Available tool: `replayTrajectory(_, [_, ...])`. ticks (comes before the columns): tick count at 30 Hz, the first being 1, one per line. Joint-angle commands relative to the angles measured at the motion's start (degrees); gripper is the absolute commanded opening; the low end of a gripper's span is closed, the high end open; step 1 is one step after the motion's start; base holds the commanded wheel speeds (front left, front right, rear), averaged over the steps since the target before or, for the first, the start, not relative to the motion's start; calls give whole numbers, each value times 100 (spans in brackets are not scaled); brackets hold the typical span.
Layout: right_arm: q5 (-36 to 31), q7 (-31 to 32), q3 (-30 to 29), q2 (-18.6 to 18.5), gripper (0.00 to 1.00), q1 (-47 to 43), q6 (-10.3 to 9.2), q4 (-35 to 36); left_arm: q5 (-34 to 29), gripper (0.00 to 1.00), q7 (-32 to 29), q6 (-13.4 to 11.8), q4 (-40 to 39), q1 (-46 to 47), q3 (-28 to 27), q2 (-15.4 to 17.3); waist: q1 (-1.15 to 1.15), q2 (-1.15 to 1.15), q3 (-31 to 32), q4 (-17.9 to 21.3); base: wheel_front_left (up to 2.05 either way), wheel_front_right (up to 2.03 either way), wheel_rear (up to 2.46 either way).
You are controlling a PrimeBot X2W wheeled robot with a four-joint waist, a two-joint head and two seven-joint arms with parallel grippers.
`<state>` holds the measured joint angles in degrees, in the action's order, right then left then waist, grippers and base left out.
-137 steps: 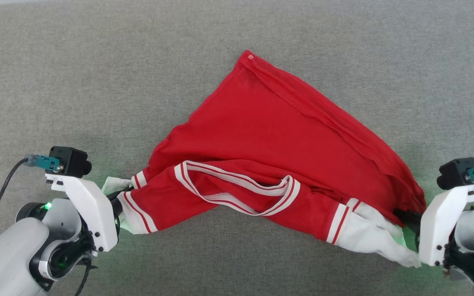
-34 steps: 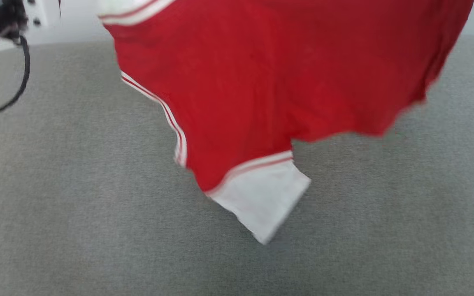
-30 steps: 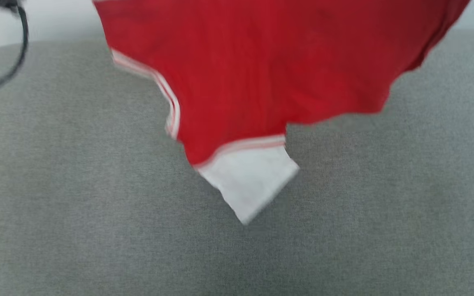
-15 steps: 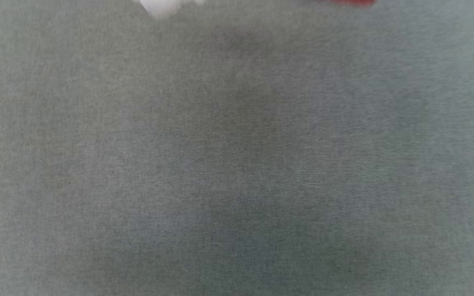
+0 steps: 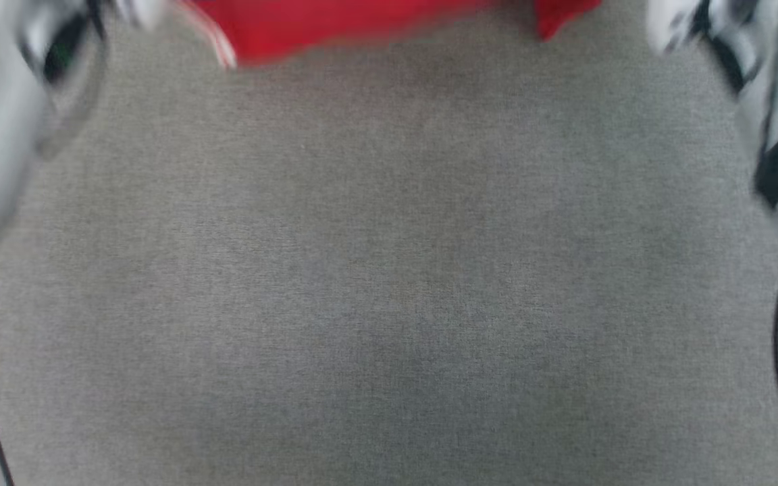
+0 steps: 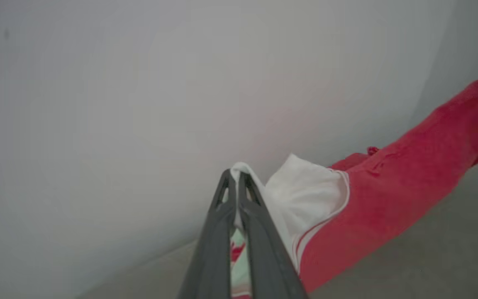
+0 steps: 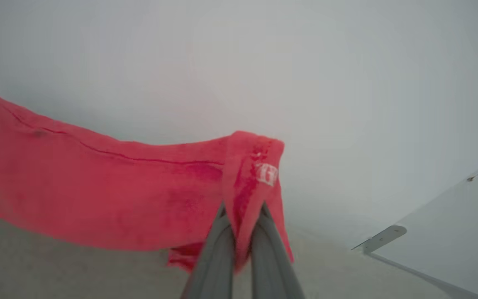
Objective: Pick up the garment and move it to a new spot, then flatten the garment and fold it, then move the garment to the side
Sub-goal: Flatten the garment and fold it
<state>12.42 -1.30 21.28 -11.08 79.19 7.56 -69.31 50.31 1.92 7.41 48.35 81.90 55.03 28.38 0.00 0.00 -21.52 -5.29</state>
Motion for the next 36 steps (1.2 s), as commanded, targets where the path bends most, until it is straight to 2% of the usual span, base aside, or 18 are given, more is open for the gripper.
replayTrajectory(1, [144,22,32,14,0,-128,-14,15,161,0,-73,-4,-75,-109,-5,101,0,0,49,-40,0,0,0])
replayTrajectory(7, [1205,778,627,-249,0,-1088,-14,686,1402,0,-1270,0,-1221,-1334,435,705,0,0,221,-76,0,0,0])
replayTrajectory(11, [1900,1367,977,-616,0,-1814,-14,1492,1941,0,-1822,-27,-1892,-2093,567,1105,0,0,337,-51,0,0,0])
replayTrajectory(14, [2367,1700,1081,-1022,0,-2416,-14,2196,2137,0,-2075,-300,-2532,-2637,690,1418,0,0,412,-30,0,0,0])
replayTrajectory(18, [2807,2097,1121,-1552,0,-3318,-13,3221,2388,0,-2214,-838,-3516,-3376,798,1865,0,0,512,7,0,0,0])
replayTrajectory(22, [3084,2465,1042,-2064,0,-4215,-13,4248,2658,0,-2217,-1375,-4423,-4046,900,2307,0,0,608,40,0,0,0])
replayTrajectory(26, [3206,2819,956,-2575,0,-5063,-13,5214,2864,0,-2115,-1792,-5100,-4672,1012,2666,0,0,688,70,0,0,0])
replayTrajectory(32, [3430,3222,871,-3184,0,-6251,-13,6396,3100,0,-1946,-2160,-5709,-5350,1170,2955,0,0,750,85,0,0,0])
replayTrajectory(36, [3543,3256,770,-3312,0,-6759,-13,6767,3182,0,-1913,-2259,-5873,-5563,1244,3031,0,0,749,96,0,0,0])
